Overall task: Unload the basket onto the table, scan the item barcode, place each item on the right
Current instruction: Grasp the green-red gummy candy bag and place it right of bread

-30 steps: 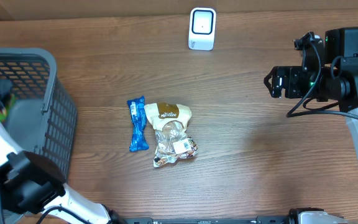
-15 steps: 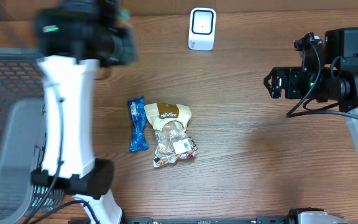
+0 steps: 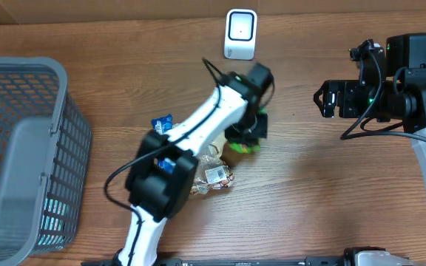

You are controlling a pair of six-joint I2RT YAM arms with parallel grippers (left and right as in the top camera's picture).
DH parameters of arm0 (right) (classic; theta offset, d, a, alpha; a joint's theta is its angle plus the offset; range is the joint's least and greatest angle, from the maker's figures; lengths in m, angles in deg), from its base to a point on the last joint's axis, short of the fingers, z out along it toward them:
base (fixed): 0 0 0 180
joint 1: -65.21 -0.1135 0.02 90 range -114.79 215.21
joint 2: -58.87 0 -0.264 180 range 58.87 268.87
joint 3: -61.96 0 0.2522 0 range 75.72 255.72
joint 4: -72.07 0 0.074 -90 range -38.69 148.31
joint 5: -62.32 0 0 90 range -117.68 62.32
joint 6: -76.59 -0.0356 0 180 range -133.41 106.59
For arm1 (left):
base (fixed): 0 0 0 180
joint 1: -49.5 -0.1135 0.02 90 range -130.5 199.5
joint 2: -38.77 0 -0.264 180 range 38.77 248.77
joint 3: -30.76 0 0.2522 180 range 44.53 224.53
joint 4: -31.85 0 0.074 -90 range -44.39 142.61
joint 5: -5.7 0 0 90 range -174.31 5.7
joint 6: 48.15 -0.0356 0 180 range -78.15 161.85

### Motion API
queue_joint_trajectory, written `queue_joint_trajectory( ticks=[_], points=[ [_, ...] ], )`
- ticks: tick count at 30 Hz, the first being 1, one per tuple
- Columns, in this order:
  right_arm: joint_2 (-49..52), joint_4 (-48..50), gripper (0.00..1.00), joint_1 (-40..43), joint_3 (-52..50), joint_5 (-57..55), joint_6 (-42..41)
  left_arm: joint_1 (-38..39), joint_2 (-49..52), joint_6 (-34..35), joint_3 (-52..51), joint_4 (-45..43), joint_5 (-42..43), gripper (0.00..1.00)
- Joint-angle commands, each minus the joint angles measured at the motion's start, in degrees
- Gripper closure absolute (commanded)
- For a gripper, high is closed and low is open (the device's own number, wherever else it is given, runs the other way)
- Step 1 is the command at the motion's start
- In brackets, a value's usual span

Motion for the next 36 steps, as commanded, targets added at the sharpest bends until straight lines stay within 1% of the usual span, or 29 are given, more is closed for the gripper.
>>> queue_joint_trajectory(
  ticks=[1,2,3,5,6,8,11,15,16,18,19,20,24,27,28,30,31,32,33,34,36],
  points=[
    [-0.3,0.1,0.02,-0.2,0.2,0.5,0.3,0.4,0.1,2.0,0.0,-0.5,4.0,0.95],
    [-0.3,0.1,0.02,-0.2,0.2,0.5,0.2,0.1,-0.4,0.8,0.5,-0.5,4.0,0.65],
    [-0.3,0.1,0.02,-0.2,0.2,0.5,0.3,-0.5,-0.6,-0.3,1.2,-0.2,4.0,0.50],
    [-0.3,0.2,0.02,-0.2,0.2,0.5,0.3,-2.1,-1.4,-2.1,3.8,1.6,3.2,0.33],
    [-0.3,0.2,0.02,-0.2,0.2,0.5,0.3,-4.2,-2.5,-2.8,7.9,4.8,1.4,0.26],
    [-0.3,0.2,0.02,-0.2,0.2,0.5,0.3,-7.3,-3.9,-4.3,13.7,8.3,1.4,0.23],
    [-0.3,0.4,0.01,-0.2,0.2,0.5,0.3,-13.2,-6.3,-6.7,25.2,14.5,1.8,0.22],
    [-0.3,0.4,0.01,-0.2,0.2,0.5,0.3,-22.5,-9.9,-9.2,40.9,24.9,1.2,0.26],
    [-0.3,0.4,0.01,-0.2,0.2,0.5,0.3,-24.0,-10.5,-9.2,42.9,26.6,0.7,0.26],
    [-0.3,0.4,0.01,-0.2,0.2,0.5,0.3,-29.3,-12.7,-9.2,48.5,33.1,-2.2,0.27],
    [-0.3,0.4,0.01,-0.2,0.2,0.5,0.3,-31.7,-13.9,-9.9,49.9,34.2,-3.6,0.31],
    [-0.3,0.4,0.01,-0.2,0.2,0.5,0.3,-34.9,-16.6,-14.8,49.5,34.2,-1.4,0.30],
    [-0.3,1.1,0.00,-0.2,0.2,0.5,0.2,-45.6,-27.2,-15.2,44.3,34.2,-2.5,0.26],
    [-0.3,1.0,0.00,-0.2,0.2,0.5,0.2,-55.0,-36.2,-14.7,34.7,34.2,-10.6,0.21],
    [-0.3,1.0,0.01,-0.2,0.2,0.5,0.2,-57.6,-38.1,-14.4,31.9,34.2,-12.9,0.19],
    [-0.3,1.0,0.01,-0.2,0.2,0.6,0.2,-65.3,-42.2,-13.8,24.6,34.2,-18.1,0.15],
    [-0.3,1.0,0.00,-0.2,0.2,0.7,0.2,-68.9,-43.1,-13.7,21.9,33.9,-19.2,0.15],
    [-0.3,1.0,0.00,-0.2,0.2,1.0,0.2,-74.3,-43.8,-13.6,18.3,33.5,-18.9,0.14],
    [-0.3,0.8,0.01,-0.2,0.2,2.0,0.2,-80.5,-43.6,-13.8,14.2,33.0,-15.8,0.10],
    [-0.3,0.8,0.01,-0.2,0.2,2.5,0.2,-82.9,-43.3,-14.2,12.3,32.6,-14.4,0.09],
    [-0.3,0.6,0.01,-0.3,0.2,3.1,0.2,-88.6,-40.9,-14.1,4.9,28.9,-12.2,0.09]
  ],
)
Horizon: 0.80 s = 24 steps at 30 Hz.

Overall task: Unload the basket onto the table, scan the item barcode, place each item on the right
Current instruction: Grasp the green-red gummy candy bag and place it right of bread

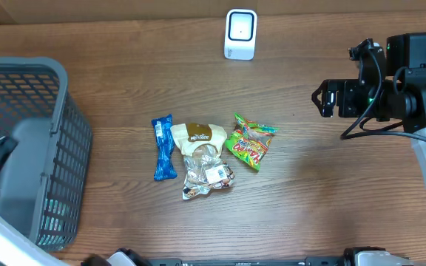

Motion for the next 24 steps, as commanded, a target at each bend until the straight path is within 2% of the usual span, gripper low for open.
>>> queue_joint_trajectory(
  ticks=[1,6,11,16,24],
  points=[
    [-0.3,0.1,0.01,-0.3,0.2,1.6,0.3,-5.4,4.1,-1.0,-9.0,-3.8,2.1,0.08],
    [-0.3,0.2,0.01,-0.3,0.2,1.5,0.3,-6.1,7.5,4.2,-19.8,-7.8,1.0,0.00],
    [-0.3,0.2,0.01,-0.3,0.2,1.5,0.3,-6.1,7.8,6.5,-33.6,-16.9,0.8,0.00],
    [-0.3,0.1,0.01,-0.3,0.2,1.5,0.3,-6.1,7.8,9.6,-46.4,-28.7,-3.7,0.00],
    [-0.3,-0.8,0.01,-0.3,0.2,1.5,0.3,-6.1,7.8,12.1,-58.1,-39.9,-8.0,0.00]
  ],
)
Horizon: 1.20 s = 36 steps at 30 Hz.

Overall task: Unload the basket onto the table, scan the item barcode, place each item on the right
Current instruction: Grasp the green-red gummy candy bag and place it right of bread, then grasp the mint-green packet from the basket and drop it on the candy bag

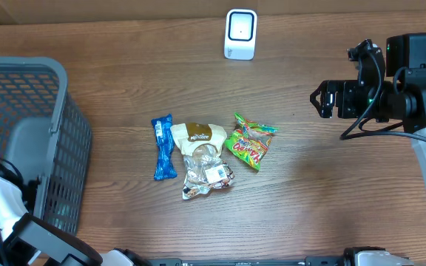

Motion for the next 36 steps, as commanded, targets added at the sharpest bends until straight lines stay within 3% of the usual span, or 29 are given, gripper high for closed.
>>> queue_joint_trajectory(
  ticks=[1,3,5,7,14,19,28,32,33,36],
  points=[
    [-0.3,-0.4,0.01,-0.3,0.2,0.3,0.3,-0.3,-0.2,2.1,-4.4,-3.5,-3.6,0.04],
    [-0.3,-0.4,0.01,-0.3,0.2,0.3,0.3,-0.3,-0.2,2.1,-5.4,-4.7,-3.7,0.13],
    [-0.3,-0.4,0.01,-0.3,0.2,0.3,0.3,-0.3,-0.2,2.1,-5.7,-5.1,-3.7,0.35],
    [-0.3,-0.4,0.01,-0.3,0.2,0.3,0.3,-0.3,-0.2,2.0,-5.7,-5.4,-3.6,0.46],
    [-0.3,-0.3,0.00,-0.3,0.2,0.3,0.3,0.0,-0.2,2.0,-3.4,-4.3,3.3,0.72],
    [-0.3,-0.3,0.01,-0.3,0.2,0.3,0.3,0.6,-0.2,-1.6,5.9,1.3,9.4,0.96],
    [-0.3,0.0,0.01,-0.3,0.2,0.3,0.2,2.3,-0.2,-6.2,38.5,18.8,16.5,0.96],
    [-0.3,0.1,0.01,-0.3,0.2,0.3,0.2,4.9,-0.3,-8.9,52.9,24.7,16.0,0.94],
    [-0.3,0.1,0.01,-0.3,0.2,0.3,0.2,5.5,-0.3,-9.8,54.8,25.3,15.7,0.89],
    [-0.3,0.0,0.01,-0.3,0.2,0.3,0.2,7.3,-0.3,-11.0,56.6,26.0,12.5,0.53]
  ],
)
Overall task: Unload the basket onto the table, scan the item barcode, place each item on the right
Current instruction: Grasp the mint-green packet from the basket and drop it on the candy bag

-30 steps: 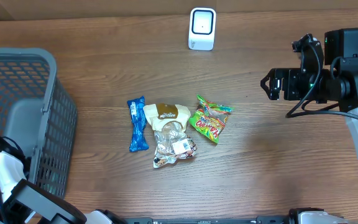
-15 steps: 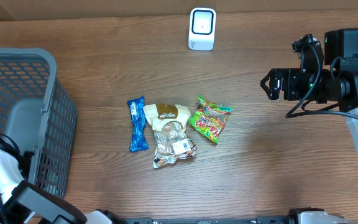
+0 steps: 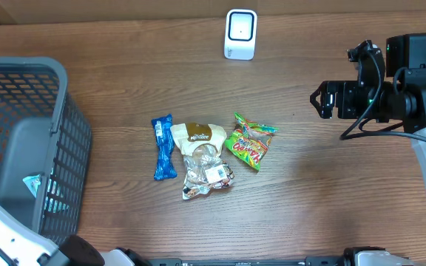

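Three packets lie mid-table: a blue bar wrapper, a clear and gold bag with a white label, and a green candy bag. The white scanner stands at the far edge. My left arm rises from the bottom left; its dark gripper shows only partly at the frame's left edge over the grey basket, its fingers hidden. A small pale teal packet lies on the basket floor. My right gripper hovers open at the right, holding nothing.
The grey mesh basket fills the left side of the table, its right wall near the blue wrapper. The right arm's black body and white link occupy the right edge. A cardboard wall runs along the far side behind the scanner.
My left arm has shifted: its white link no longer covers the basket's lower part, and the gripper sits at the left edge. A pale teal packet now shows on the basket floor.
At first my left arm reached across the middle of the table, its gripper near the green candy bag below the scanner. Then it was back over the basket at the left. It stayed there, and a teal packet now lies in the basket. The right arm barely moved.
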You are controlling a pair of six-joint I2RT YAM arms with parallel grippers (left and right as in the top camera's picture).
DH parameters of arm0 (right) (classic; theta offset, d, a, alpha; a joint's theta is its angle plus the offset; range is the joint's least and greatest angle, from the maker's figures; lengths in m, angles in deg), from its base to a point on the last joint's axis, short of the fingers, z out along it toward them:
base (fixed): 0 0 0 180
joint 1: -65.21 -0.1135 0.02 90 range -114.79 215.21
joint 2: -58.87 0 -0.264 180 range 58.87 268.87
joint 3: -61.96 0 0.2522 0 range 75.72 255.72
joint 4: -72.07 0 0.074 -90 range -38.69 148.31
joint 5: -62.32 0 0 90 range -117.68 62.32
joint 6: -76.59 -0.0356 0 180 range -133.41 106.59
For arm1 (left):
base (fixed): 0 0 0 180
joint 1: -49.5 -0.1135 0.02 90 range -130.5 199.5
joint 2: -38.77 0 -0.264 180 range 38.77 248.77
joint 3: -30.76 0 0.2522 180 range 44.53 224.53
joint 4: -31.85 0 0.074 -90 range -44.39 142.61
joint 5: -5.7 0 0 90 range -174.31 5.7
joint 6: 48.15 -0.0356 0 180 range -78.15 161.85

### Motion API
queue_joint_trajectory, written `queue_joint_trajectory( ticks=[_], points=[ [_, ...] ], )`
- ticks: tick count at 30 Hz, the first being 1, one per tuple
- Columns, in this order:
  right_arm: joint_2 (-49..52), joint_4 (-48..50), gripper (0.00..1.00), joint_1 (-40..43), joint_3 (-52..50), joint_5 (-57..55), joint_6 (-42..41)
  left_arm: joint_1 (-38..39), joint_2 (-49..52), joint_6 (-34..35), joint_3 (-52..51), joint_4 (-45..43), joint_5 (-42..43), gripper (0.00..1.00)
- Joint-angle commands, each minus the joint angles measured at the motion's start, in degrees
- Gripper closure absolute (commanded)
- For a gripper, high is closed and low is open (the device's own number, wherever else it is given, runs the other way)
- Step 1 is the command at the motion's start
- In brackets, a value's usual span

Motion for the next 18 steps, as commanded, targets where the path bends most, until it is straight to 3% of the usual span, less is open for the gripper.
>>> queue_joint_trajectory(
  ticks=[1,4,9,13,18],
  points=[
    [-0.3,0.2,0.01,-0.3,0.2,0.3,0.2,2.0,-0.1,-3.4,1.6,1.1,-3.7,0.38],
    [-0.3,0.2,0.01,-0.3,0.2,0.3,0.2,2.8,-0.1,-3.4,-3.1,1.4,-10.6,0.16],
    [-0.3,0.3,0.01,-0.3,0.2,0.3,0.3,2.1,-0.1,-1.6,-15.6,-0.5,-17.0,0.12],
    [-0.3,0.3,0.01,-0.3,0.2,0.3,0.3,1.2,-0.1,-1.4,-27.1,-8.3,-16.6,0.10],
    [-0.3,0.3,0.01,-0.3,0.2,0.3,0.3,1.2,0.0,-5.1,-41.7,-24.1,-16.6,0.00]
  ],
)
